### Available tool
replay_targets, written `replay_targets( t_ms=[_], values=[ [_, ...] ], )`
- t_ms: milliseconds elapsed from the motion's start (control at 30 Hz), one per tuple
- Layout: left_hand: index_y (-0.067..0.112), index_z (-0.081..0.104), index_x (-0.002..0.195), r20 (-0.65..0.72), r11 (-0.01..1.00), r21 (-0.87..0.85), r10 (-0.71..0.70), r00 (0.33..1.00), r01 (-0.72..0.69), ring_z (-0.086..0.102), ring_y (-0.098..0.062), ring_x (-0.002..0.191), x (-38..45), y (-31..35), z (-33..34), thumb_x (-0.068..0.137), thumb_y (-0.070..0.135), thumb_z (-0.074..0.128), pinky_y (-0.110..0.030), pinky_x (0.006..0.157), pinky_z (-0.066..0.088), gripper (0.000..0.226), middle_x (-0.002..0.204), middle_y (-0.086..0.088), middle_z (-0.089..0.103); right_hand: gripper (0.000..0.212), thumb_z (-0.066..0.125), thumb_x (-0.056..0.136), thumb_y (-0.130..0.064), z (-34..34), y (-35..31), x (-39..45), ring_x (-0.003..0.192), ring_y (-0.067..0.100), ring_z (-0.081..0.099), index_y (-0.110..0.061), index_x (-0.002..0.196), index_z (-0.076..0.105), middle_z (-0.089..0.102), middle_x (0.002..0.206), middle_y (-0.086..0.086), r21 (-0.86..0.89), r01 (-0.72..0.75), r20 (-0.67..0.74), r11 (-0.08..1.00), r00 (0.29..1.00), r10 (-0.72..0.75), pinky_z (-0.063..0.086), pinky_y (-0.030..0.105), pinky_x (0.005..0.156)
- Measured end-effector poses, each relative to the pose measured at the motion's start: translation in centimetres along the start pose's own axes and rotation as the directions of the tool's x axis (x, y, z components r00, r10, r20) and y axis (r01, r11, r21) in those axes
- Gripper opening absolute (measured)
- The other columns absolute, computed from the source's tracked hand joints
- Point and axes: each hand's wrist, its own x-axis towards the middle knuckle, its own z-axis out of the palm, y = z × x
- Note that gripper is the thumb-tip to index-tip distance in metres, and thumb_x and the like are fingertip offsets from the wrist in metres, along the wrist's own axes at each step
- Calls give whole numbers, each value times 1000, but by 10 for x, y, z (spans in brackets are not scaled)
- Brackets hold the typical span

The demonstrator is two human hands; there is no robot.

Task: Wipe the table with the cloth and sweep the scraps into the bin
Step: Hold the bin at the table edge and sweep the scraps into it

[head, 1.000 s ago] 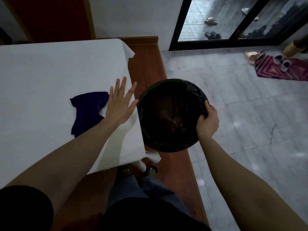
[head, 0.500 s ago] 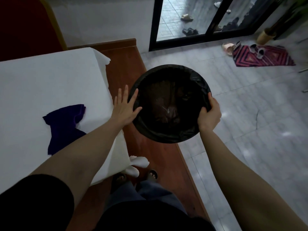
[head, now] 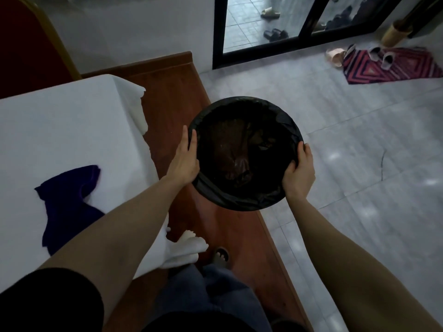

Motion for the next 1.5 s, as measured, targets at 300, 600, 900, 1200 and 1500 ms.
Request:
replay_targets(
  t_ms=[300, 600, 900, 1200, 1500],
  values=[
    [15, -11, 158, 81, 996, 84, -51, 995, 45, 9, -35, 152, 45, -43, 70, 97, 4, 47, -50, 110, 40, 85, 163, -1, -28, 57, 38, 98, -3, 85, 67, 19, 138, 23, 41, -17, 153, 33, 30, 160, 4, -101, 8, 93, 995, 996, 2, 38, 37, 107],
    [16, -9, 158, 77, 990, 91, -118, 990, 111, 7, -32, 153, 95, -128, 194, 97, 1, 48, -43, 115, 35, 85, 164, 4, -24, 61, 41, 94, 1, 225, 164, 15, 136, 25, 44, -15, 152, 36, 31, 159, 6, -75, 22, 96, 997, 995, -15, 45, 37, 98],
    [17, -9, 159, 130, 982, 74, -181, 975, 173, 3, -31, 153, 108, -187, 292, 97, -4, 44, -38, 115, 33, 84, 164, 6, -25, 64, 43, 90, 5, 314, 244, -6, 124, 32, 53, -11, 152, 36, 31, 160, 4, -126, 22, 154, 992, 988, -2, 50, 40, 82],
    [21, -11, 158, 151, 973, 110, -220, 964, 205, -4, -29, 154, 122, -205, 333, 95, -8, 45, -36, 105, 45, 89, 162, 11, -29, 61, 40, 93, 4, 349, 279, -15, 116, 32, 54, -11, 152, 34, 30, 160, 4, -144, 14, 160, 989, 987, 10, 49, 38, 79],
    [19, -16, 157, 204, 957, 212, -243, 948, 200, -10, -31, 153, 120, -211, 333, 93, -5, 51, -36, 105, 42, 96, 161, 5, -33, 64, 38, 96, -1, 348, 278, -18, 126, 31, 47, -15, 157, 20, 14, 165, 0, -197, 44, 284, 979, 959, 14, 45, 40, 91]
  ],
)
